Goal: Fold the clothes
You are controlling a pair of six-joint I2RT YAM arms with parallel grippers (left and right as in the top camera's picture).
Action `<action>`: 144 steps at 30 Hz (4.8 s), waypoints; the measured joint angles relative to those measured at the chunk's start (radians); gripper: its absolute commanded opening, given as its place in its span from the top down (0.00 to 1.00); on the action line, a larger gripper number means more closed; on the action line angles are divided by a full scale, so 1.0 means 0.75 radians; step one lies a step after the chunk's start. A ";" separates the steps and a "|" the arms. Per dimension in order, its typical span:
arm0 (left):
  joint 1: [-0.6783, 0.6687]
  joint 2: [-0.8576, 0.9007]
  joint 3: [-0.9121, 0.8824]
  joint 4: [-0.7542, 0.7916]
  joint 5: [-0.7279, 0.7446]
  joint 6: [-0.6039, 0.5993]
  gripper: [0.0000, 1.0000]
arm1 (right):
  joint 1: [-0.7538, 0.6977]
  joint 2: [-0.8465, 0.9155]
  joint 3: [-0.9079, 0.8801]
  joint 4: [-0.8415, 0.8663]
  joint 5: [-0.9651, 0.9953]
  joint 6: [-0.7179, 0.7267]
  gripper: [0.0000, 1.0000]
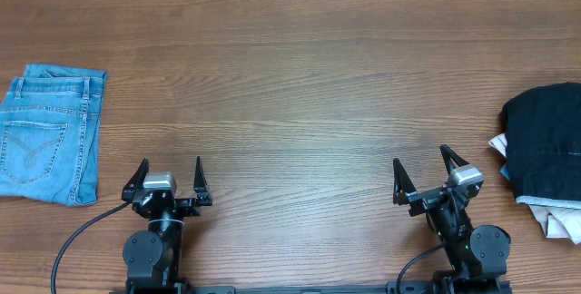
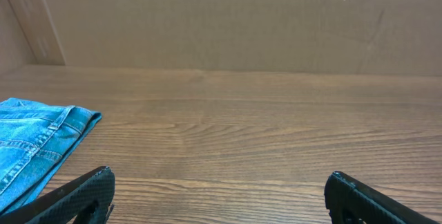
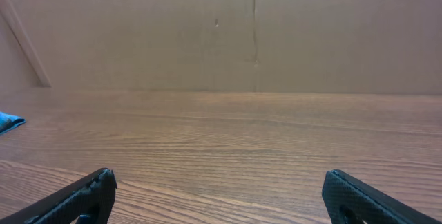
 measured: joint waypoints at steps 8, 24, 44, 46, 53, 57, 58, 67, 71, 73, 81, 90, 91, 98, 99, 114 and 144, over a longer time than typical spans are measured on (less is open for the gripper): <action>0.000 0.000 0.000 0.000 0.000 0.000 0.00 | 0.000 0.000 0.000 0.001 0.000 0.000 0.00; 0.000 0.000 0.000 0.000 0.000 0.000 0.00 | 0.000 0.000 0.000 0.001 0.000 0.000 0.00; 0.000 0.000 0.000 0.000 0.000 0.000 0.00 | 0.000 0.000 0.000 0.001 -0.001 0.000 0.00; 0.000 0.000 0.000 0.000 0.000 0.000 0.00 | 0.000 0.000 0.000 0.001 0.000 -0.001 0.00; 0.000 0.000 0.000 0.000 0.000 0.000 0.00 | 0.000 0.000 0.000 0.001 0.000 0.001 0.00; 0.000 0.000 0.000 0.000 0.000 0.000 0.00 | 0.000 0.000 0.000 0.001 -0.001 0.000 0.00; 0.000 0.000 0.000 0.000 0.000 0.000 0.00 | 0.000 0.000 0.000 0.001 0.000 0.000 0.00; 0.000 0.042 0.129 -0.093 0.009 -0.035 0.00 | 0.000 0.047 0.025 -0.019 0.032 0.001 0.00; 0.000 0.276 0.390 -0.150 0.003 -0.044 0.00 | 0.000 0.276 0.216 -0.043 0.051 0.001 0.00; 0.000 0.433 0.520 -0.198 0.003 -0.044 0.00 | -0.001 0.440 0.341 -0.112 0.056 0.001 0.00; 0.000 1.006 1.082 -0.746 -0.002 -0.044 0.00 | 0.001 1.168 0.967 -0.650 0.049 0.001 0.00; 0.000 1.171 1.353 -1.062 0.023 -0.045 0.00 | 0.001 1.473 1.099 -0.715 -0.109 0.001 0.00; 0.005 1.175 1.366 -1.053 0.010 -0.047 0.00 | 0.001 1.473 1.100 -0.721 -0.105 0.001 0.00; 0.290 1.674 1.678 -1.099 -0.177 -0.050 0.00 | 0.001 1.473 1.102 -0.715 -0.136 0.001 0.00; 0.324 1.781 1.702 -1.106 -0.211 -0.050 0.00 | 0.001 1.473 1.103 -0.714 -0.137 0.001 0.00; 0.428 2.556 1.843 -0.708 -0.706 -0.047 0.13 | 0.001 1.474 1.104 -0.731 -0.150 0.001 0.00; 0.485 2.773 1.857 -0.639 -0.668 0.076 0.96 | 0.001 1.474 1.104 -0.729 -0.150 0.001 0.07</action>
